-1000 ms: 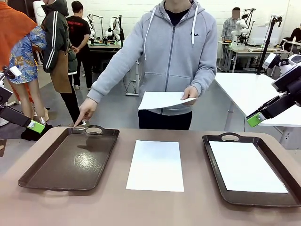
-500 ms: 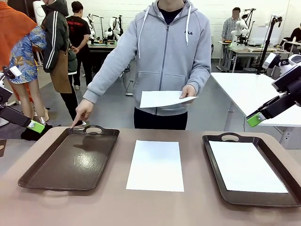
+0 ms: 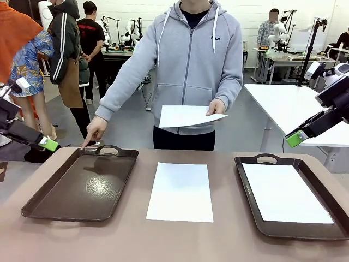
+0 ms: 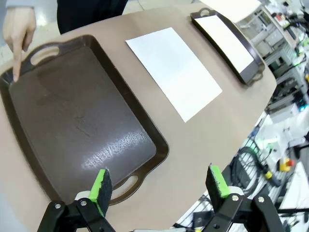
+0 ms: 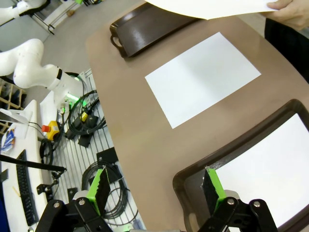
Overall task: Sort the A4 documents.
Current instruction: Receive the A4 Paper.
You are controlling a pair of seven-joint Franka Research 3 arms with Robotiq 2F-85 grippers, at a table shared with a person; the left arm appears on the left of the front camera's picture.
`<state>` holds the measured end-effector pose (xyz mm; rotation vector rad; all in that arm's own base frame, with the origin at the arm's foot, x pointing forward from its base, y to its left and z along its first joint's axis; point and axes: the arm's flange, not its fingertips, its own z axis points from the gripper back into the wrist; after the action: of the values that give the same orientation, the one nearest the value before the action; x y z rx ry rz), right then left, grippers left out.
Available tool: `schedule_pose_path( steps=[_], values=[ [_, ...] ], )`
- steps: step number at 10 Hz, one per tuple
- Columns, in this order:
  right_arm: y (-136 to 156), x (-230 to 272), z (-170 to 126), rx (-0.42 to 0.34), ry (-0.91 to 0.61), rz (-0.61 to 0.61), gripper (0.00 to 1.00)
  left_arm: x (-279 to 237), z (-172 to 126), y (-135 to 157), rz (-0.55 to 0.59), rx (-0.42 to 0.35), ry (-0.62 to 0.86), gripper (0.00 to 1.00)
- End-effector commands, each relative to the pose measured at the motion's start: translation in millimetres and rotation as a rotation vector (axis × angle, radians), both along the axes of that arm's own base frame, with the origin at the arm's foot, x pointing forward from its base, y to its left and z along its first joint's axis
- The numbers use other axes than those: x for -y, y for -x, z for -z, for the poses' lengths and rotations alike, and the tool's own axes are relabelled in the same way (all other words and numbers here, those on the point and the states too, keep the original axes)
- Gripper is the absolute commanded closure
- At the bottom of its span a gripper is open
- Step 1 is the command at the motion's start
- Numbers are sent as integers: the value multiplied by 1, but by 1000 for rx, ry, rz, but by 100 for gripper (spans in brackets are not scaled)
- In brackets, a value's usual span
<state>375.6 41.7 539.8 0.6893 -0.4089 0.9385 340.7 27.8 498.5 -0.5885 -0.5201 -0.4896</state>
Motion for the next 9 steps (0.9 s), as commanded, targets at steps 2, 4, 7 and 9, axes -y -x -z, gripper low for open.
schedule_pose_path(
  steps=[2, 4, 7, 9],
  values=[
    [0, -1, 1, -2, 5, -1, 0, 25, 3, -64, -105, -210, 148, 0],
    [0, -1, 1, -2, 5, -1, 0, 52, 27, -109, -163, -354, 277, 0],
    [0, -1, 1, -2, 5, -1, 0, 84, 45, -155, -240, -441, 454, 0],
    [0, -1, 1, -2, 5, -1, 0, 104, 47, -181, -269, -436, 529, 0]
  ],
)
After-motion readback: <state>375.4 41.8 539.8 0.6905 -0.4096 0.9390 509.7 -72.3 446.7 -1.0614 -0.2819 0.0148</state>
